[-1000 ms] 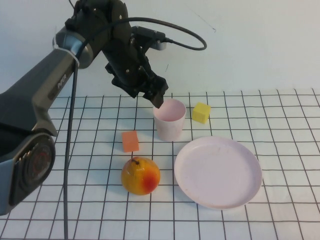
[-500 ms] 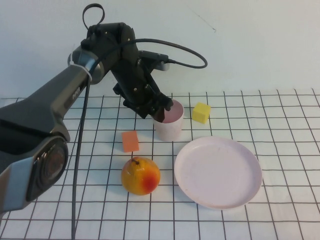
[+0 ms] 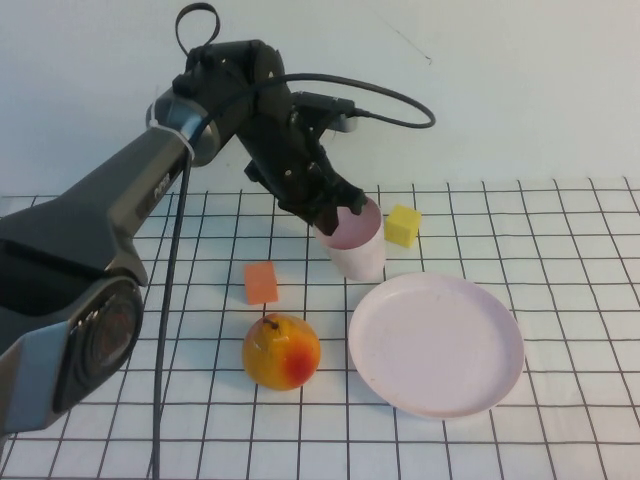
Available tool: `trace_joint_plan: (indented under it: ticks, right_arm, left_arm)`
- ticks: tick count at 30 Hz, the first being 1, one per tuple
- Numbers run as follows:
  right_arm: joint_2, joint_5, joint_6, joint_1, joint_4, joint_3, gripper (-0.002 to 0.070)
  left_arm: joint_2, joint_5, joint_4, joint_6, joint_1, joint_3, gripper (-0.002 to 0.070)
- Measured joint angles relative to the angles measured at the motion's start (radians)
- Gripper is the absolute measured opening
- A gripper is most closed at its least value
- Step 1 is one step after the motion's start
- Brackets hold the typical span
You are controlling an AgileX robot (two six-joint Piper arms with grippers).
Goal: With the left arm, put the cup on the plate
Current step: Place the cup on the plate
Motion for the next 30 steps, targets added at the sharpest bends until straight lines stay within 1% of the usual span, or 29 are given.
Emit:
trace_joint_plan:
  ticks: [5,10,13,16,20,30]
  right_arm:
    - [0.000,0.000,0.000,0.000,0.000,0.000,-0.0002]
    - [0.000,0.000,0.000,0.000,0.000,0.000,-0.0002]
    - [0.000,0.000,0.000,0.000,0.000,0.000,-0.0002]
    - [0.000,0.000,0.000,0.000,0.000,0.000,-0.0002]
    - [0.000,0.000,0.000,0.000,0.000,0.000,-0.0002]
    - [0.000,0.000,0.000,0.000,0.000,0.000,-0.0002]
  left_arm:
    - [-0.074,0.039,-0.007,0.010,-0.095,-0.017,0.0010]
    - [-0.087,0.047,-0.003,0.015,-0.192,-0.022,0.0009]
    - [-0.071,0.049,0.044,0.016,-0.249,-0.018,0.0009]
    - [-0.053,0.049,0.135,0.001,-0.292,-0.010,0.0009]
    - [-0.037,0.049,0.195,-0.024,-0.312,0.002,0.0009]
    - [-0.035,0.053,0.209,-0.046,-0.312,0.030,0.0009]
